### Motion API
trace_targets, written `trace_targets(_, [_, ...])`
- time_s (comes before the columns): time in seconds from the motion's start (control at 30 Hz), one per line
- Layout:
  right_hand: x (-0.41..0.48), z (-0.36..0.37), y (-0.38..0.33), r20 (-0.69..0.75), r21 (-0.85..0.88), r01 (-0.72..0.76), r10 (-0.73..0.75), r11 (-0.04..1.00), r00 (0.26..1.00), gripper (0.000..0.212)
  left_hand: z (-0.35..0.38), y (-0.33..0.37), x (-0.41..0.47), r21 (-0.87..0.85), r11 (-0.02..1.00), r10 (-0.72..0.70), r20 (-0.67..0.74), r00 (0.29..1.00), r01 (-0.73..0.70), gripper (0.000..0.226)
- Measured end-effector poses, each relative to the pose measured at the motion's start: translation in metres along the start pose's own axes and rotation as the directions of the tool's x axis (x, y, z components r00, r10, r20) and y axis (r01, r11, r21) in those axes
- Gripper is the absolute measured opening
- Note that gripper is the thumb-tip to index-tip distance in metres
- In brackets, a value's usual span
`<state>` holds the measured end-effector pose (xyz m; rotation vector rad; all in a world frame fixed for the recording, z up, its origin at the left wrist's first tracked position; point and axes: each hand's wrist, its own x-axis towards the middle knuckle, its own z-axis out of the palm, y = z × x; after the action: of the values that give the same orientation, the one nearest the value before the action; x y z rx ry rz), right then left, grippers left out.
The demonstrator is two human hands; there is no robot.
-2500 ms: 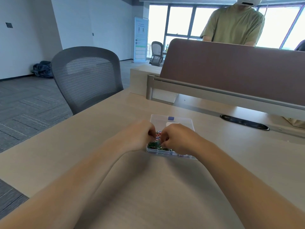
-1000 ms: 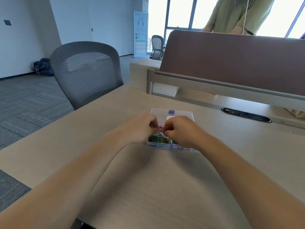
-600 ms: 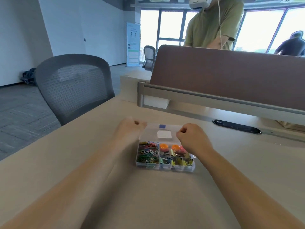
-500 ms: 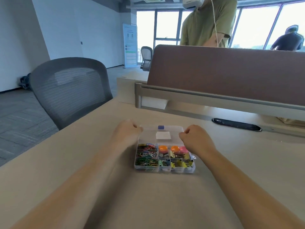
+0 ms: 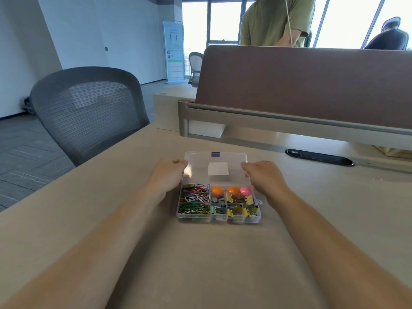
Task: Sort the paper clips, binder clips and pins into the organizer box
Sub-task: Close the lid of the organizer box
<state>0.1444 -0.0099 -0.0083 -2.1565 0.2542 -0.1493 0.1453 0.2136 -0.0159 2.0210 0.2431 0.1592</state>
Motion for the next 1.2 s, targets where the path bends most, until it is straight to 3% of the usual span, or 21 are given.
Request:
trace_targets(0.2, [-0.016,-0.007,-0.007,-0.065,0.010,0.101,-0.100,0.995,0.993,0.034,-0.006,0.013,-0.019,0.064,0.984,0.169,-0.016,0.985,-0.168,0.027])
trace_targets(0.37, [-0.035,-0.018,-0.014,-0.100,0.002,0.089,-0.088,0.996,0.991,0.070,-0.013,0.018,-0.038,0.042,0.990,0.135,-0.048,0.990,-0.133,0.047])
trace_targets(0.5, [-0.050,-0.024,-0.015,-0.099,0.024,0.119,-0.116,0.993,0.988,0.078,-0.015,0.023,-0.058,0.016,0.993,0.117,-0.016,0.993,-0.117,0.059])
trace_targets(0.7, [-0.075,-0.024,-0.010,-0.100,0.016,0.109,-0.107,0.994,0.989,0.074,-0.012,0.021,-0.086,0.067,0.990,0.124,-0.039,0.992,-0.121,0.053])
trace_targets(0.93, [-0.094,-0.022,0.004,-0.068,0.015,0.092,-0.091,0.996,0.994,0.040,-0.001,0.004,-0.100,0.014,0.991,0.132,-0.089,0.987,-0.131,0.031])
trace_targets(1.03, [-0.093,-0.017,0.013,-0.054,0.026,0.075,-0.073,0.997,0.996,0.028,0.004,-0.003,-0.103,0.037,0.993,0.119,-0.079,0.990,-0.116,0.032])
trace_targets(1.2, [-0.100,-0.012,0.018,-0.024,-0.048,0.103,-0.104,0.994,0.994,0.045,0.005,-0.016,-0.108,0.129,0.975,0.178,0.016,0.984,-0.179,0.037])
